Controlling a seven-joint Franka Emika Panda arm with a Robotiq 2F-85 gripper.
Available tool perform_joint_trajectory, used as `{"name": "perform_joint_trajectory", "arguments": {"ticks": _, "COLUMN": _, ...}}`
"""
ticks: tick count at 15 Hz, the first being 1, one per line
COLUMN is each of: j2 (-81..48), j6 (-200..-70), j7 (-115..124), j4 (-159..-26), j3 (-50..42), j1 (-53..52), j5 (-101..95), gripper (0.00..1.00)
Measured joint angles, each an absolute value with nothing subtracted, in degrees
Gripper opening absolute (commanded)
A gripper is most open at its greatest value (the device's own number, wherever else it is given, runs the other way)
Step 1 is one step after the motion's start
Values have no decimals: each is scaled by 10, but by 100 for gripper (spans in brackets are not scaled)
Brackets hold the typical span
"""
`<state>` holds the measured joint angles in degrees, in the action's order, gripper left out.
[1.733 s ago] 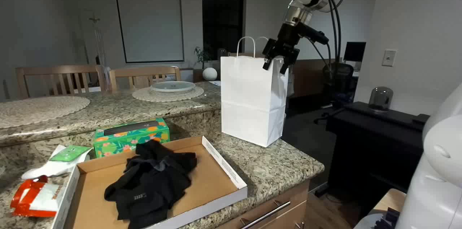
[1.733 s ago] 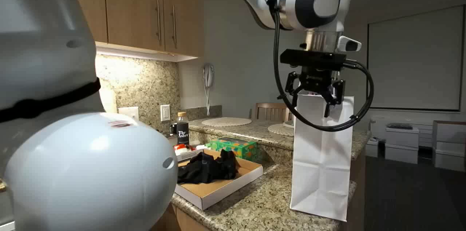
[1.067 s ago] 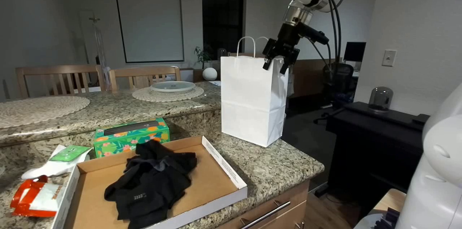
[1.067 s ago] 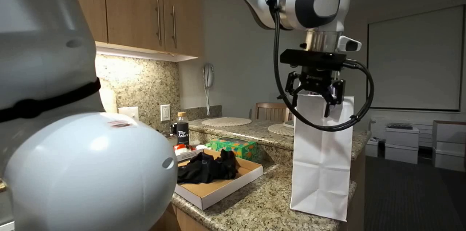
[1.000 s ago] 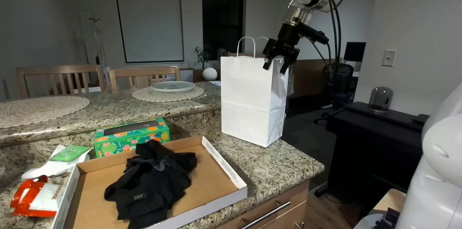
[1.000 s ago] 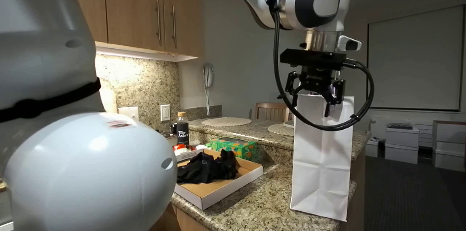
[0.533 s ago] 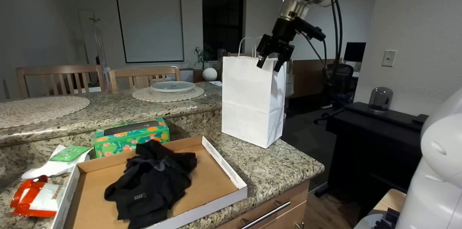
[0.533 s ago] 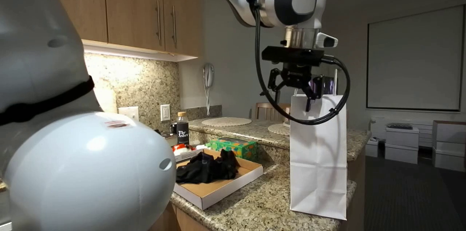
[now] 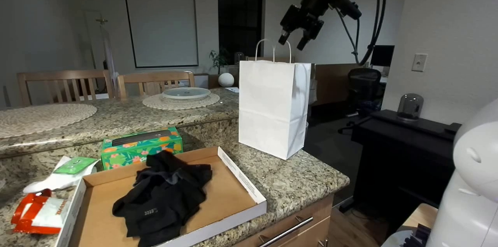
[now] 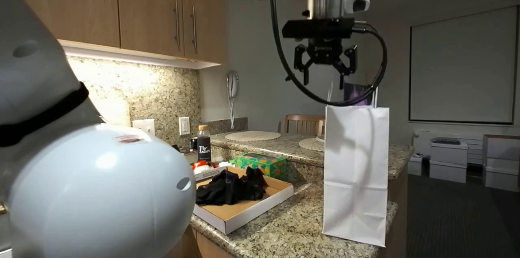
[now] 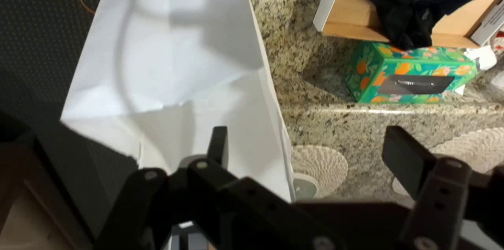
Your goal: Place the black socks inside the white paper bag
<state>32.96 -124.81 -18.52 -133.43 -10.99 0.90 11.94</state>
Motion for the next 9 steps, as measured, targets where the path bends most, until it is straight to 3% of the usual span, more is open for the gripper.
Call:
{"name": "perform_joint_trajectory", "arguments": {"ticks": 4, "j2": 323, "j6": -1273, "j7": -185, "j4": -1301, "j3": -110, "j1": 6, "j5": 119, "gripper": 100}}
{"name": "perform_joint_trajectory", "arguments": {"ticks": 9, "j2": 216, "j6": -1324, "j7": -211, "j4": -1286, "j3": -132, "j1": -18, "j5": 129, "gripper": 100}}
